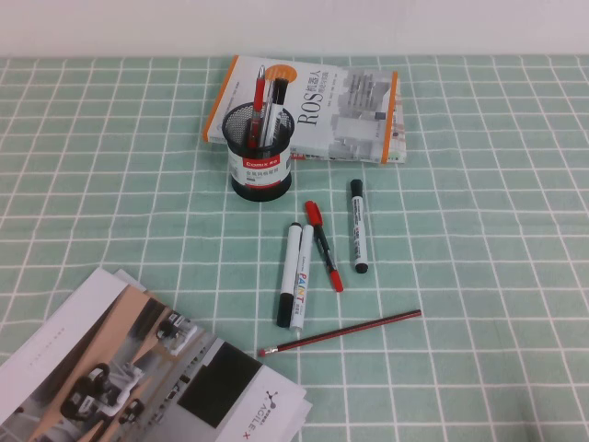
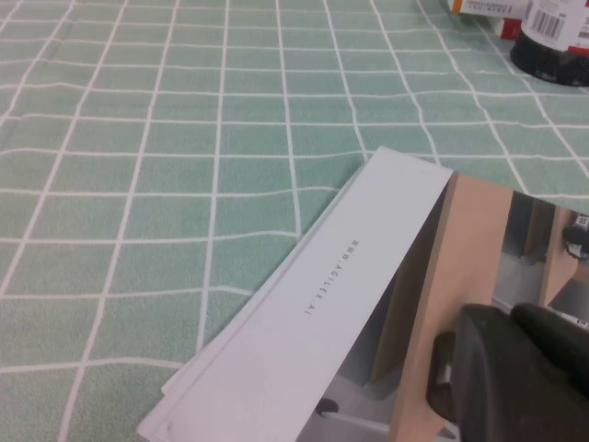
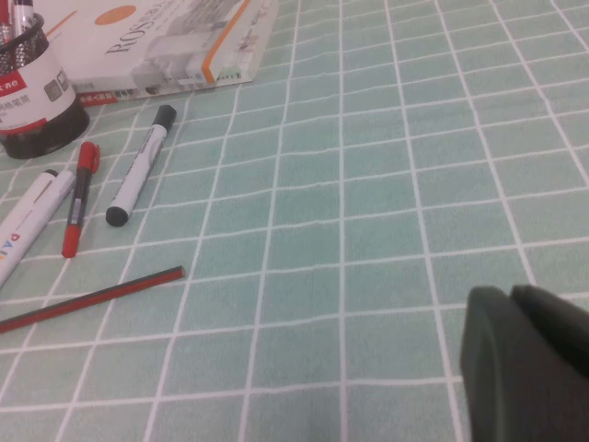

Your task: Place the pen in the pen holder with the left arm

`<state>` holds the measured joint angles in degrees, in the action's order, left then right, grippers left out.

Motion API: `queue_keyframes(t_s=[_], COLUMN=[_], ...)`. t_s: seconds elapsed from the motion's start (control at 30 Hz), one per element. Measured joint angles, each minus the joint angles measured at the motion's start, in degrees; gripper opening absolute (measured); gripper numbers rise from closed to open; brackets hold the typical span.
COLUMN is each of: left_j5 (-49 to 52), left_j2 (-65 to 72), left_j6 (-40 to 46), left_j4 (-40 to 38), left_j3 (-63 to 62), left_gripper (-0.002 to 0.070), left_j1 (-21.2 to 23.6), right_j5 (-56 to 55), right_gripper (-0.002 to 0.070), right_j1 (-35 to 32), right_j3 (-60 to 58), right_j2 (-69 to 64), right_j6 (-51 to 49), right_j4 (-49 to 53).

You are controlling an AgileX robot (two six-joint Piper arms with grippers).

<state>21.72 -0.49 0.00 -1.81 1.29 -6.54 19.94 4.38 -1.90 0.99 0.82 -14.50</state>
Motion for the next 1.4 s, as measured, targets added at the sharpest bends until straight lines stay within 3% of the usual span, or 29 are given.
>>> queue_keyframes(t_s=[0.83, 1.1, 1.4], left_j5=[-1.5, -11.7, -22.3], left_j2=[0.0, 0.0, 0.0], left_j6=[0.0, -8.6, -8.0], left_j4=[-0.9, -7.1, -7.6], left_j3=[0.1, 0.3, 0.3], left_gripper=[-0.0003, -0.0003, -0.0003], left_j1=[0.0, 0.0, 0.0], right_j5=[0.0, 0.0, 0.0], right_gripper=[-0.0020, -0.0020, -0.0020], right_j1=[0.0, 0.0, 0.0], right_j3=[0.0, 0.0, 0.0], right_j2=[0.0, 0.0, 0.0], right_j6=[0.0, 0.0, 0.0], right_j4=[0.0, 0.0, 0.0])
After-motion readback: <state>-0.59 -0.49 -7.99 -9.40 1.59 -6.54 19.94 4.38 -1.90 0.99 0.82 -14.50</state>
